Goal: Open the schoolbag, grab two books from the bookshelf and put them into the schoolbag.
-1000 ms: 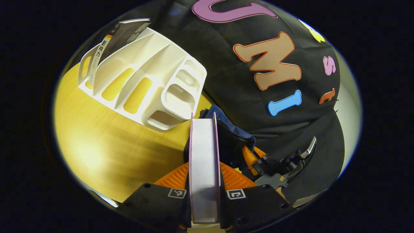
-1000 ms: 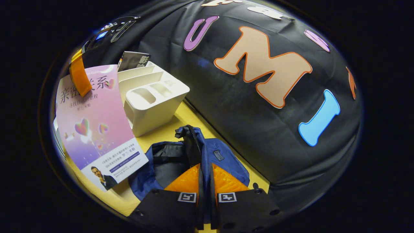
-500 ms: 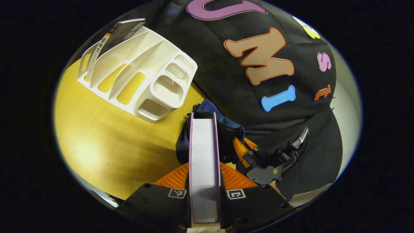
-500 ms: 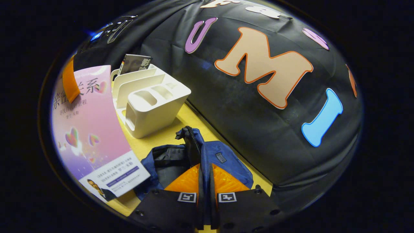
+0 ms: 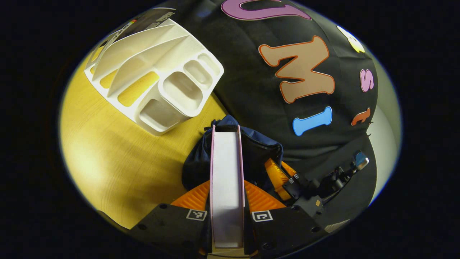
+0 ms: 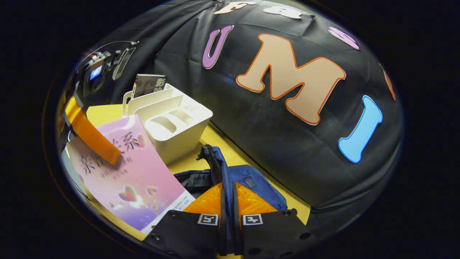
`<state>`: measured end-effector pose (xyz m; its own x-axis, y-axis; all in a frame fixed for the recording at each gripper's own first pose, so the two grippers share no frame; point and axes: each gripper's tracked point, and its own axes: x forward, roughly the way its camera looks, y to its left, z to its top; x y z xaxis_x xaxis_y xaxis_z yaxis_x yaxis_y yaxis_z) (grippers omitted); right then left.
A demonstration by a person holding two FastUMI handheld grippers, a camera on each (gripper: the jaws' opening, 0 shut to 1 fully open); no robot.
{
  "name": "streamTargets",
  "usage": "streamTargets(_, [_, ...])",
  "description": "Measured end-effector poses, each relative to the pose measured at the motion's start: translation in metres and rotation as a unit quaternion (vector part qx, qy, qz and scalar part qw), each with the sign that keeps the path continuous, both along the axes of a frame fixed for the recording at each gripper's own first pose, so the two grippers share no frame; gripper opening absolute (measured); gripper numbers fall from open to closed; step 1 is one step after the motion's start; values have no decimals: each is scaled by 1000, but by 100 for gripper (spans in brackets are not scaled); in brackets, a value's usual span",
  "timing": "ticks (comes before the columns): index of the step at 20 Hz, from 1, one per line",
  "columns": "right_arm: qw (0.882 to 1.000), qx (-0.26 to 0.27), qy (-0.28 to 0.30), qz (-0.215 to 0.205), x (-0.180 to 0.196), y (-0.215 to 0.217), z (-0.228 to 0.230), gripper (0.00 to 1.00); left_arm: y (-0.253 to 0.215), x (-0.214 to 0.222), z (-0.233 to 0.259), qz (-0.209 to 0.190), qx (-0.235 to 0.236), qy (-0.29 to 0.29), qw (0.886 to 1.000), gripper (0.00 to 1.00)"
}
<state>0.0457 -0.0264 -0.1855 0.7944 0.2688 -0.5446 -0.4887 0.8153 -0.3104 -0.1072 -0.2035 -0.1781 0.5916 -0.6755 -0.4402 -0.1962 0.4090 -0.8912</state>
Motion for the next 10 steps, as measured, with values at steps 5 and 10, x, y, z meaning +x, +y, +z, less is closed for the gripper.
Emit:
streamTargets(5, [1000, 24, 3, -12, 2, 2, 6, 10, -11, 28, -7, 57, -22, -13, 998, 31])
streamTargets(10, [998, 58, 4, -23, 4, 8, 15, 12, -18, 39, -25, 117, -28, -3, 993, 31])
